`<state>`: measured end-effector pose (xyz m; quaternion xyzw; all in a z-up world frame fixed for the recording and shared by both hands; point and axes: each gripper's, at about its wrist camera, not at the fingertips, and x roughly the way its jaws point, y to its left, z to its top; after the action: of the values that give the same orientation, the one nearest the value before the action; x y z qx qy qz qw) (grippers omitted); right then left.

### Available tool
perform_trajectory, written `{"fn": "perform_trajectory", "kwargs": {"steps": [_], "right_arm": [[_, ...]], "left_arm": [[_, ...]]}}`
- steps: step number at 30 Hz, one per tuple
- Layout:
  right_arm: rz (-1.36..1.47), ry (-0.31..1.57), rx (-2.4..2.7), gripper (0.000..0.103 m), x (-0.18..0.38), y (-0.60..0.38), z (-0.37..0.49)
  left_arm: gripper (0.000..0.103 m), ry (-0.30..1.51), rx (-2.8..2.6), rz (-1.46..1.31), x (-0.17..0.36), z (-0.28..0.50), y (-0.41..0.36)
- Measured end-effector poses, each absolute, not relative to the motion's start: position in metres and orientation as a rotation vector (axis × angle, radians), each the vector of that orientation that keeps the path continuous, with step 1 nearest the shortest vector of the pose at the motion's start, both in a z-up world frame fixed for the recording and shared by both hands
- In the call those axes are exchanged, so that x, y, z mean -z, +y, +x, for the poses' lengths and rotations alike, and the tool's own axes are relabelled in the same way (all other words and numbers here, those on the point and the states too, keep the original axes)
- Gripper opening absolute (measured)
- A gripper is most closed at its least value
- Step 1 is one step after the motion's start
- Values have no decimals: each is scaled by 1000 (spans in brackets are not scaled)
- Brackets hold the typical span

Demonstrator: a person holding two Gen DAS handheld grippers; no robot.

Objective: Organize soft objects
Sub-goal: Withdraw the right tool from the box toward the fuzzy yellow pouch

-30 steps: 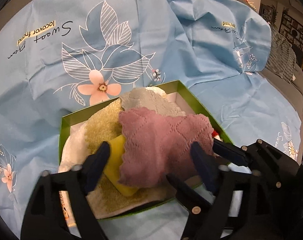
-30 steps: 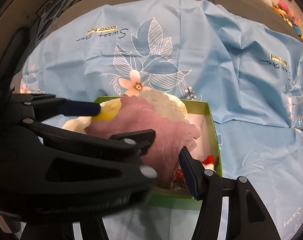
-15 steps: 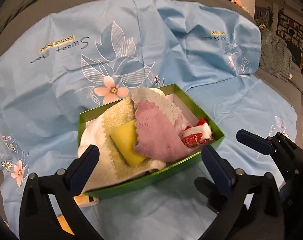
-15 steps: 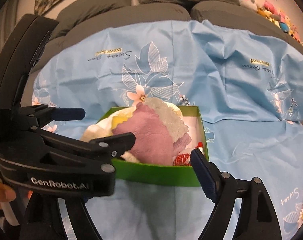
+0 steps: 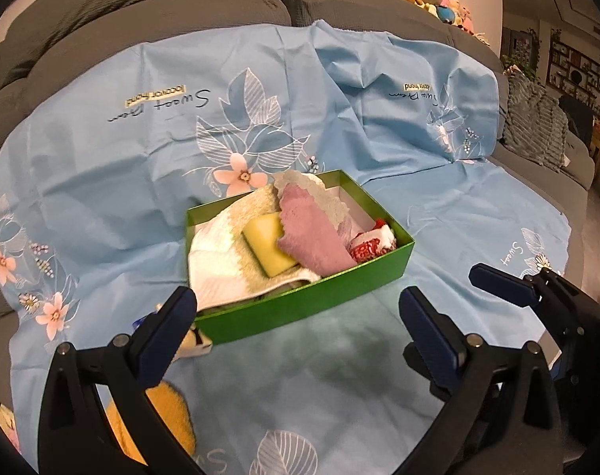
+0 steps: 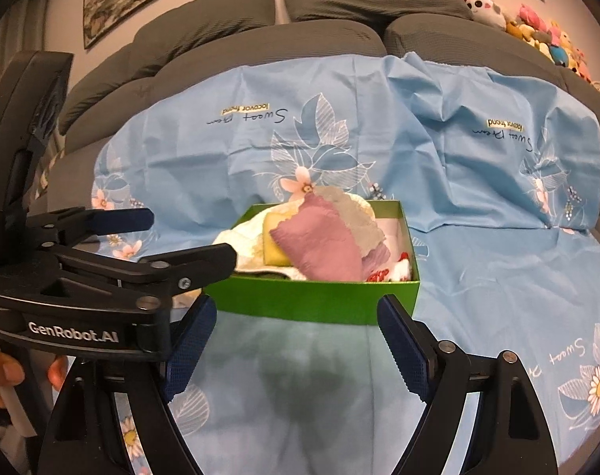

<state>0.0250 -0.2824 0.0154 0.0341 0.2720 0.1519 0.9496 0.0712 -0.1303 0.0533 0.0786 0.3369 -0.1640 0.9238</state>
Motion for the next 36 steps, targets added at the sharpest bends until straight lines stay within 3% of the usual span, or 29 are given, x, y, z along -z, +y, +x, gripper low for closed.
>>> {"fn": "perform_trajectory", "kwargs": {"steps": [18, 36], "right_arm": [[52, 594, -364, 84, -11, -251, -13], [-7, 677, -462, 84, 12, -193, -13]], "left_arm": [[102, 674, 207, 103, -47, 5, -67], [102, 749, 119, 28, -15, 7, -6]]}}
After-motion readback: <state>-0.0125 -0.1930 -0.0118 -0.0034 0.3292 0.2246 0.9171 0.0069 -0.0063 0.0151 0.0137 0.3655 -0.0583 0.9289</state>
